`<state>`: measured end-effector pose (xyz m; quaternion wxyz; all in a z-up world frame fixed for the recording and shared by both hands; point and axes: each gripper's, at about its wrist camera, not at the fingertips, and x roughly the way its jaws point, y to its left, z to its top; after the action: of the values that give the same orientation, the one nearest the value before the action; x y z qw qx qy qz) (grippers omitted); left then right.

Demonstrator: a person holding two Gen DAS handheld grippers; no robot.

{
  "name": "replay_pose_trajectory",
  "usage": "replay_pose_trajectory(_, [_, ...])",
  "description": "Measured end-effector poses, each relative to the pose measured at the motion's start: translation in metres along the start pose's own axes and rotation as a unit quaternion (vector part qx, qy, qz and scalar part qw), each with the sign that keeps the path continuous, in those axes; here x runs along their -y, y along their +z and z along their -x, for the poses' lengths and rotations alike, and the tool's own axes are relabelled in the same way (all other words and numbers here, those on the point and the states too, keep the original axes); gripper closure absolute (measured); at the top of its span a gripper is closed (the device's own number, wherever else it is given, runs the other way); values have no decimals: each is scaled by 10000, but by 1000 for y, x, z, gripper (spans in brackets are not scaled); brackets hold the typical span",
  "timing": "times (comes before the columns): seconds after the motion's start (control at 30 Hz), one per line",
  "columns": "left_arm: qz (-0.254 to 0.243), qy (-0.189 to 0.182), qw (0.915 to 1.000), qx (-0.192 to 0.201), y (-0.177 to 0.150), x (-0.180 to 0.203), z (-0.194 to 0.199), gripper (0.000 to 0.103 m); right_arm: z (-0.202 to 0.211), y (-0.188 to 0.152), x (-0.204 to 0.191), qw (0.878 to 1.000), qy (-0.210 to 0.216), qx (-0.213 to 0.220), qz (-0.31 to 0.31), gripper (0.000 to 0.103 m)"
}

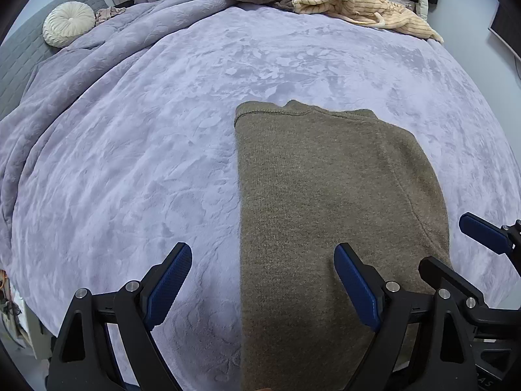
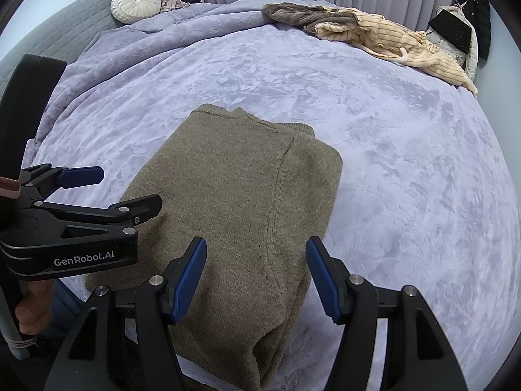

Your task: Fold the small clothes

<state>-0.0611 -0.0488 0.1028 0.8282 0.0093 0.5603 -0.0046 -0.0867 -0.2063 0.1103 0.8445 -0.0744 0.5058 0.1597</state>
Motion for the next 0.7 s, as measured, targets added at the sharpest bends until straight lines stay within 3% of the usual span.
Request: replay_pose_trajectory(0.7, [-3, -14, 10000, 14, 1, 2, 1, 13, 3, 1, 3, 10000, 30, 44, -2, 36])
